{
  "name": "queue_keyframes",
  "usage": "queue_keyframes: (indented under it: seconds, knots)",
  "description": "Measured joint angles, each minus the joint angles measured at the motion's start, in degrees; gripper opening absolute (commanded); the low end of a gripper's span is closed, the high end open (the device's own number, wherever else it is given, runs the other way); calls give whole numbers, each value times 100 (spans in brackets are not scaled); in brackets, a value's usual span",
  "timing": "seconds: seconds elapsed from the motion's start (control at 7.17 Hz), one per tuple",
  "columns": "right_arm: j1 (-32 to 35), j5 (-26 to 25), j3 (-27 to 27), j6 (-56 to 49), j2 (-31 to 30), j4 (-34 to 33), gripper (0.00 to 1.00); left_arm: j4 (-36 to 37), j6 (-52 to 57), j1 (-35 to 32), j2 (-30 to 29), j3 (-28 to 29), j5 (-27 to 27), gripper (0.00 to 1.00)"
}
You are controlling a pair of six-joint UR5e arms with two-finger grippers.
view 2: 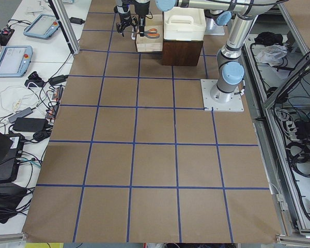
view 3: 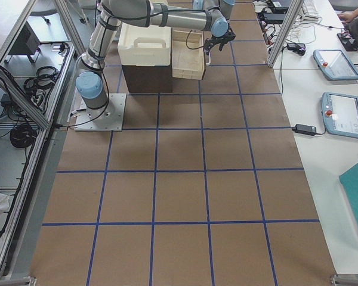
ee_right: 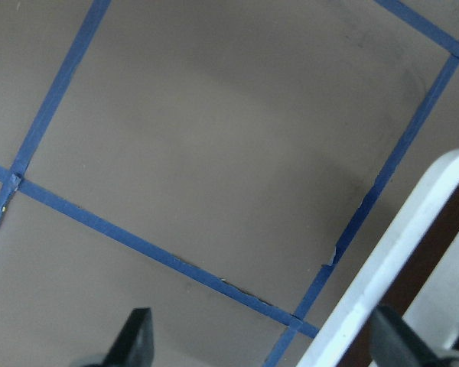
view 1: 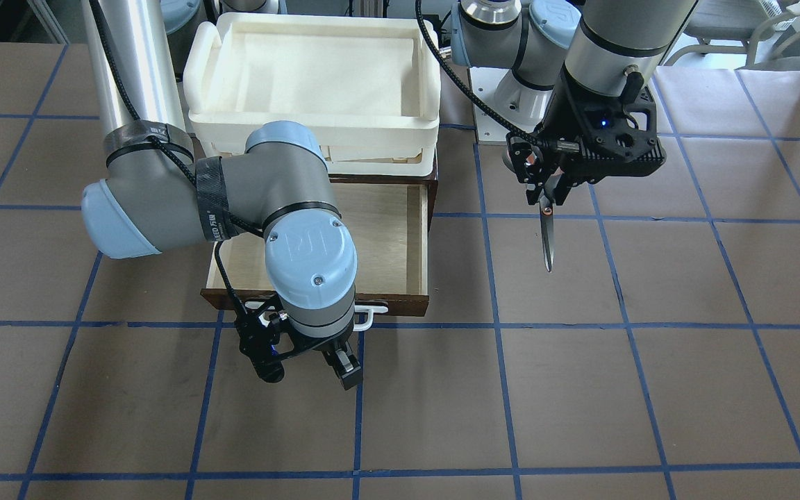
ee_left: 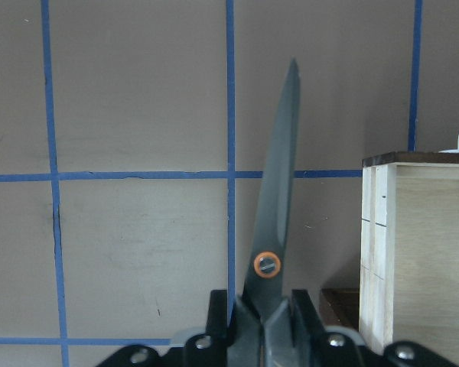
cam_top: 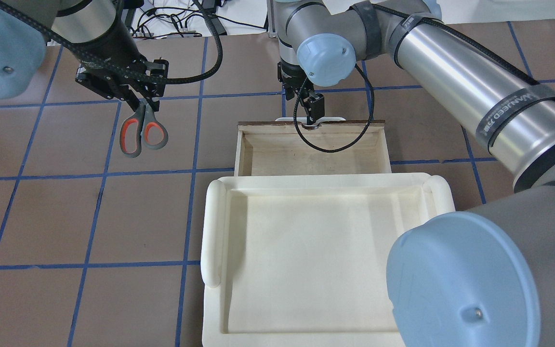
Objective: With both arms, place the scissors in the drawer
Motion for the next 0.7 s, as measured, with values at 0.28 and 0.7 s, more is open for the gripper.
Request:
queue_keyframes:
  seconds: [0.28,0.7]
  knots:
    - [-3,-52,15,-7,-106,49,100,0,0,0,-1,0,-5,11]
    - [-14,-124,70,-165,-667,365,100,0,0,0,-6,0,1,11]
